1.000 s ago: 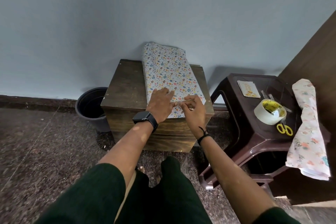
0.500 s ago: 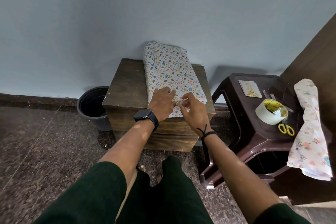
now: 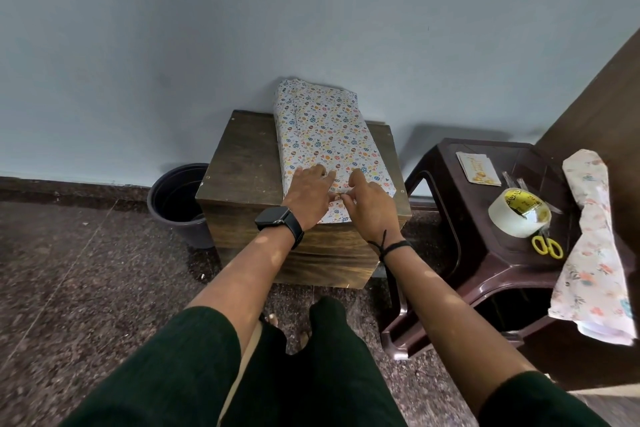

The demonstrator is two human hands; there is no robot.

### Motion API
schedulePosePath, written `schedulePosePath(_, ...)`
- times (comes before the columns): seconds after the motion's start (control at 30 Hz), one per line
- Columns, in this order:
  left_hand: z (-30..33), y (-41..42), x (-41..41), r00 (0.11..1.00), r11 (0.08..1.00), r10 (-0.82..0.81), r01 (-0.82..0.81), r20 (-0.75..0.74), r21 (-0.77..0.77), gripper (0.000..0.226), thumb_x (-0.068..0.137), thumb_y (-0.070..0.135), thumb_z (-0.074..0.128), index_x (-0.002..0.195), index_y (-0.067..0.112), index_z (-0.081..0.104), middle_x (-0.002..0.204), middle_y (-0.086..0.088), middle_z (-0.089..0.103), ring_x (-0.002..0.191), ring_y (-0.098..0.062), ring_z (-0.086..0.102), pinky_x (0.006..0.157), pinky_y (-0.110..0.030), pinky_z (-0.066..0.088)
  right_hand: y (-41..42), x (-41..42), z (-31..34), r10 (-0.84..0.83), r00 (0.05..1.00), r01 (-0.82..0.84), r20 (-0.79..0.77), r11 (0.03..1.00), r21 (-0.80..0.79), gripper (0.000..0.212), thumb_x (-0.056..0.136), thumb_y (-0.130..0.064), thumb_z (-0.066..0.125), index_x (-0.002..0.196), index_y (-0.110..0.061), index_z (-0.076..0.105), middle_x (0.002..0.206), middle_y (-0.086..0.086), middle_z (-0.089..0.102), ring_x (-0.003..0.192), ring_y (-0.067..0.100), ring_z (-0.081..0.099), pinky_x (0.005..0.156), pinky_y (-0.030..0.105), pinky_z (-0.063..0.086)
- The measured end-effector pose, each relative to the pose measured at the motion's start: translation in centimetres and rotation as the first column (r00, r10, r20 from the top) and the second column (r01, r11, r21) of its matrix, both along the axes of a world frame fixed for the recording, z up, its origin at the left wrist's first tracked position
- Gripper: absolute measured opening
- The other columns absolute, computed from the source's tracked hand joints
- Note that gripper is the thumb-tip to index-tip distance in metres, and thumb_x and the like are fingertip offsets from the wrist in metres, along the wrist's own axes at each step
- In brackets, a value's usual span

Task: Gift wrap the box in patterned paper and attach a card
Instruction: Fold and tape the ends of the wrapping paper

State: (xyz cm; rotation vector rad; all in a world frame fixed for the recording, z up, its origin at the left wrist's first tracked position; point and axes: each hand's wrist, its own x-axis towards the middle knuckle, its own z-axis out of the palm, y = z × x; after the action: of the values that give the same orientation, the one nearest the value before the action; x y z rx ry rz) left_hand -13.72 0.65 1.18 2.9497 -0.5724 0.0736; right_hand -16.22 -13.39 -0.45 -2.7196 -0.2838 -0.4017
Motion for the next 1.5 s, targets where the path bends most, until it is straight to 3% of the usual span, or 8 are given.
schedulePosePath(0.13,0.0,0.0,-0.1,1.000,1.000,-0.002,0.002,0.013,0.002,0.051,0.099,0.031,0.045,0.145,0.014,0.031,0.143,-0.010,0.037,0.131,-0.025,0.037,0.114,-0.040,0.021,-1.5,0.5,1.5,-0.046,0.999,0.048,0.024,0.994,-0.096,0.046,0.087,-0.043,0.062,0.110,-0.007,0.045,0.089,0.008,0.063,0.076,0.023,0.055,0.056,0.030,0.038)
schedulePosePath(0.33,0.0,0.0,-0.1,1.000,1.000,-0.002,0.002,0.010,-0.004,0.051,0.099,0.031,0.044,0.146,0.014,0.031,0.143,-0.009,0.037,0.130,-0.024,0.037,0.113,-0.039,0.021,-2.2,1.9,3.4,0.164,0.985,-0.174,-0.059,0.951,-0.257,0.031,0.090,-0.041,0.057,0.091,-0.009,0.056,0.091,0.004,0.058,0.085,0.022,0.055,0.063,0.035,0.046)
schedulePosePath(0.57,0.1,0.1,-0.1,1.000,1.000,0.001,-0.001,-0.007,-0.006,0.051,0.100,0.031,0.043,0.146,0.014,0.030,0.144,-0.010,0.036,0.131,-0.025,0.035,0.114,-0.039,0.020,-2.5,3.7,4.8,0.203,0.952,-0.230,-0.231,0.968,-0.096,0.032,0.083,-0.037,0.068,0.071,-0.008,0.060,0.077,0.005,0.063,0.072,0.019,0.056,0.068,0.036,0.050)
schedulePosePath(0.83,0.7,0.0,-0.7,1.000,1.000,0.010,-0.010,-0.017,-0.012,0.050,0.101,0.032,0.039,0.147,0.014,0.029,0.144,-0.008,0.036,0.131,-0.024,0.033,0.112,-0.036,0.021,-3.3,4.1,4.5,0.003,0.946,0.084,-0.325,0.964,0.253,0.032,0.078,-0.030,0.076,0.058,-0.016,0.055,0.060,-0.004,0.055,0.055,0.010,0.052,0.060,0.028,0.050)
schedulePosePath(1.0,0.3,0.2,-0.3,0.999,1.000,0.011,-0.012,-0.036,-0.018,0.050,0.101,0.030,0.039,0.147,0.015,0.028,0.145,-0.007,0.034,0.133,-0.022,0.031,0.113,-0.037,0.019,-5.8,1.3,5.4,-0.054,0.949,0.202,-0.310,0.860,0.468,0.027,0.080,-0.031,0.074,0.068,-0.011,0.061,0.060,-0.002,0.060,0.044,0.002,0.054,0.044,0.011,0.043)
schedulePosePath(1.2,-0.1,0.1,-0.1,1.000,1.000,-0.011,0.011,-0.008,0.001,0.051,0.101,0.030,0.041,0.147,0.012,0.029,0.145,-0.010,0.035,0.134,-0.022,0.029,0.112,-0.037,0.020,-15.7,-3.3,3.7,-0.451,0.850,0.526,-0.274,0.685,0.504,0.021,0.078,-0.032,0.075,0.070,-0.015,0.066,0.073,0.002,0.068,0.076,0.024,0.068,0.074,0.044,0.057)
schedulePosePath(1.37,-0.4,0.0,0.1,1.000,0.998,-0.007,0.006,-0.026,-0.062,0.050,0.100,0.032,0.041,0.145,0.012,0.033,0.145,-0.011,0.036,0.133,-0.025,0.033,0.112,-0.039,0.019,-22.2,-6.5,4.2,-0.713,0.689,0.695,-0.134,0.595,0.403,0.021,0.078,-0.019,0.073,0.093,-0.005,0.068,0.095,0.012,0.071,0.092,0.028,0.064,0.079,0.027,0.042)
schedulePosePath(1.5,-0.6,0.0,0.1,1.000,0.996,-0.006,0.004,-0.025,-0.094,0.049,0.100,0.031,0.043,0.144,0.012,0.035,0.143,-0.011,0.038,0.131,-0.026,0.036,0.111,-0.039,0.019,-25.5,-6.5,4.0,-0.695,0.700,0.702,-0.163,0.629,0.333,0.030,0.077,-0.019,0.072,0.104,-0.007,0.069,0.103,0.016,0.068,0.098,0.031,0.062,0.085,0.035,0.046)
